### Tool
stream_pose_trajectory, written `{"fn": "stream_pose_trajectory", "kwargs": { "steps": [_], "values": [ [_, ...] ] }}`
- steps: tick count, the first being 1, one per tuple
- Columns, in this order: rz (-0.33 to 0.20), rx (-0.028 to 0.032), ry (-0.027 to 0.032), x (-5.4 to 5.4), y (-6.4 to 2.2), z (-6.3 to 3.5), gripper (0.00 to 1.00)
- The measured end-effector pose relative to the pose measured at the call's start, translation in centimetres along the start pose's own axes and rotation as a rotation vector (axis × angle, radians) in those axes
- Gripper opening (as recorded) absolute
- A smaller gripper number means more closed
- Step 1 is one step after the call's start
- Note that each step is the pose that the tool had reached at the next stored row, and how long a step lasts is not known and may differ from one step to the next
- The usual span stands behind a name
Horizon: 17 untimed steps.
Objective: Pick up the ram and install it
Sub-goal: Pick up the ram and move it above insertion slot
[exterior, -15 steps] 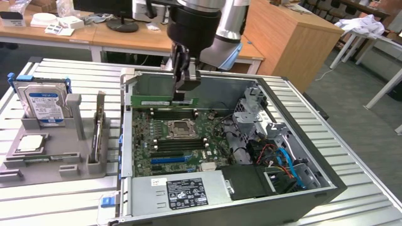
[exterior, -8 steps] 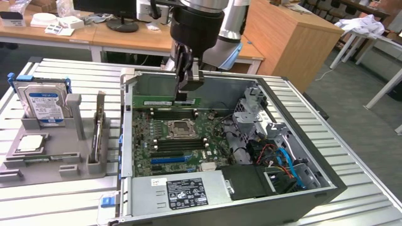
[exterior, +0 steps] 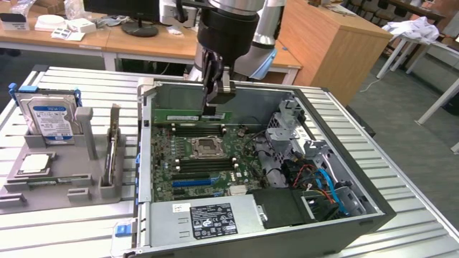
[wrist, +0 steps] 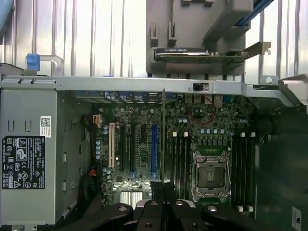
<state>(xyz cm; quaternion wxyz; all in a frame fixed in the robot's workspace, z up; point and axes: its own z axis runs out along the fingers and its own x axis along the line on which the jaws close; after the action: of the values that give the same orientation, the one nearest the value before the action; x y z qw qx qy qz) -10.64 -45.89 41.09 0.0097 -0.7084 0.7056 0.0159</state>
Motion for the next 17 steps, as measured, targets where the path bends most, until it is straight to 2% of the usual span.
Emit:
{"fn": "stream_pose_trajectory", "kwargs": {
  "steps": [3,11,17],
  "values": [
    [0.000,0.0000,0.0000,0.0,-0.26,0.00,0.11],
    [-0.002,-0.0001,0.0000,0.0,-1.59,0.00,0.11],
    [-0.002,-0.0001,0.0000,0.0,-2.20,-0.01,0.11]
  ]
}}
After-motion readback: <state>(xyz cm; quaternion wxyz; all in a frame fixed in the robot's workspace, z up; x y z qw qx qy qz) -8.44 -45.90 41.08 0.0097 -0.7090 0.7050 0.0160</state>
